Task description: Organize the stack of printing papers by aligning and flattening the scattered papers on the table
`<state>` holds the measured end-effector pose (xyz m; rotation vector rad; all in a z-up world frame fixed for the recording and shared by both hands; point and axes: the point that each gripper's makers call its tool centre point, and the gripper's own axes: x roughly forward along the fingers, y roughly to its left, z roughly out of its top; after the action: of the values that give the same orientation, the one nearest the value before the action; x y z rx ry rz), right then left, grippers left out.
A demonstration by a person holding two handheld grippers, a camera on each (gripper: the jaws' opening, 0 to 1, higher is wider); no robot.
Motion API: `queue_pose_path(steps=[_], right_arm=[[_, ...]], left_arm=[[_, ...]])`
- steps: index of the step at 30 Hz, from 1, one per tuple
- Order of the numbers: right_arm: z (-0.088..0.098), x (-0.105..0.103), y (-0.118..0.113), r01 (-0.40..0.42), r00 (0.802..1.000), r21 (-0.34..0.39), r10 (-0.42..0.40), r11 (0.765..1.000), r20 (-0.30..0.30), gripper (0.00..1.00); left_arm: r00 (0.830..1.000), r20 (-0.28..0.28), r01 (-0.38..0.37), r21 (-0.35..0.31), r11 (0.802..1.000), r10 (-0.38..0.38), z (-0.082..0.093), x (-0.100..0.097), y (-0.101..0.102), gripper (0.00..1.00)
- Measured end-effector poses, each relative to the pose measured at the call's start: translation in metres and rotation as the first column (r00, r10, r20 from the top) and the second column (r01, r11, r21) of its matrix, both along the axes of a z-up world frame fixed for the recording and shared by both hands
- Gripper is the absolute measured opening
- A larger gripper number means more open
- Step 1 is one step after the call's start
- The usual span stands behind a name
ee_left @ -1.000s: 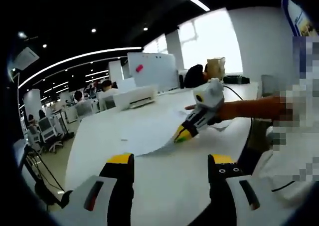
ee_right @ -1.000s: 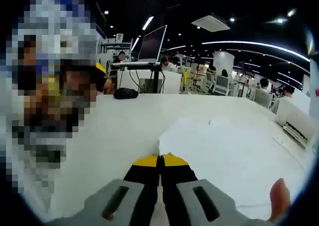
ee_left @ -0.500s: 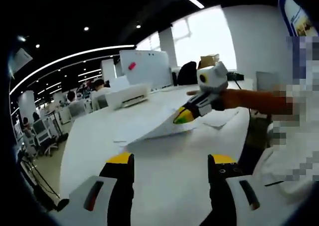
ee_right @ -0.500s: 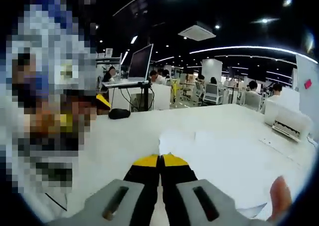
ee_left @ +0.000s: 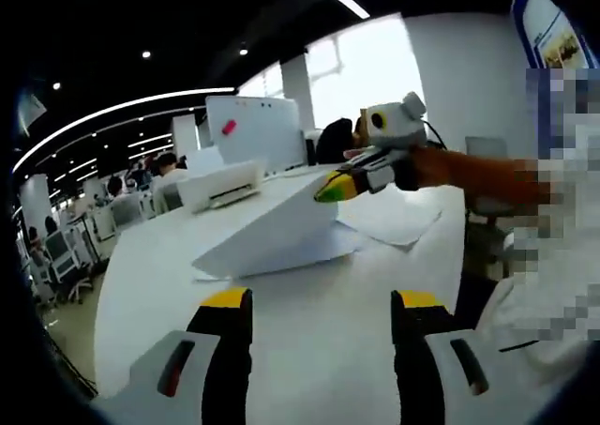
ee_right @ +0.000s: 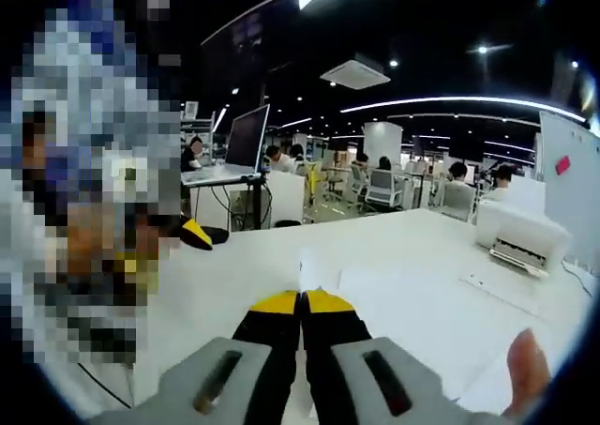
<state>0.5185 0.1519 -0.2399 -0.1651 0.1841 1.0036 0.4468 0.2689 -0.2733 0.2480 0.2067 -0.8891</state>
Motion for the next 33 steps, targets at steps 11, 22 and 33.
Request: queue_pose_path(steps=[11,22,33], right_arm=[[0.053,-0.003,-0.021,0.022,1.0,0.052,-0.023,0.998,0.017,0.0],[0.094,-0.01,-0.024,0.008,0.996,0.08,-0.015,0.997,0.088,0.0],[0.126,-0.021,-0.018,-0.026,0.991,0.103,0.012,0.994,0.133,0.0]], left_arm=[[1.0,-0.002,-0.02,-0.031,0.999,0.02,0.003,0.001,0.008,0.63],[1.0,0.014,-0.01,-0.032,0.999,0.011,0.011,0.002,0.001,0.63],[1.0,0.022,-0.01,-0.03,0.999,0.011,0.016,0.002,0.003,0.63]])
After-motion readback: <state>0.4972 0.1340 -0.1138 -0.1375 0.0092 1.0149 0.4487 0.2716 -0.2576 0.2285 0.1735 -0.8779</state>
